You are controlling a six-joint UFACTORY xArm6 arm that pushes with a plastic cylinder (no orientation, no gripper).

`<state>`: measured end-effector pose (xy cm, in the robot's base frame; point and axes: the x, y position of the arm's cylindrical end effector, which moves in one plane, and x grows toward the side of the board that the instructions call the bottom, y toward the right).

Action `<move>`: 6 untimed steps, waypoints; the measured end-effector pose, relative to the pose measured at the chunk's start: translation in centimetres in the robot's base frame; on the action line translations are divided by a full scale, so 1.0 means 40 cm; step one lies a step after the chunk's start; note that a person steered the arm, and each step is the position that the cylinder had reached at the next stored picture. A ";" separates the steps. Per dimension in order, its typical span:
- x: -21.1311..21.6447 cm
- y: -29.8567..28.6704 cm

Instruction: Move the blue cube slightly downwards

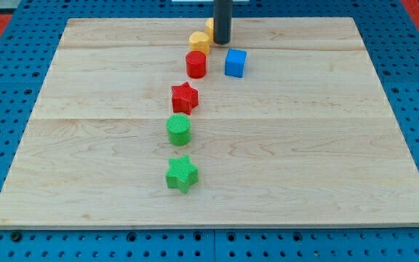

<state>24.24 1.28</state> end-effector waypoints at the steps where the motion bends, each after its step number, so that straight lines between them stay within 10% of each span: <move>1: -0.017 0.020; 4: -0.037 0.122; 6: 0.203 0.140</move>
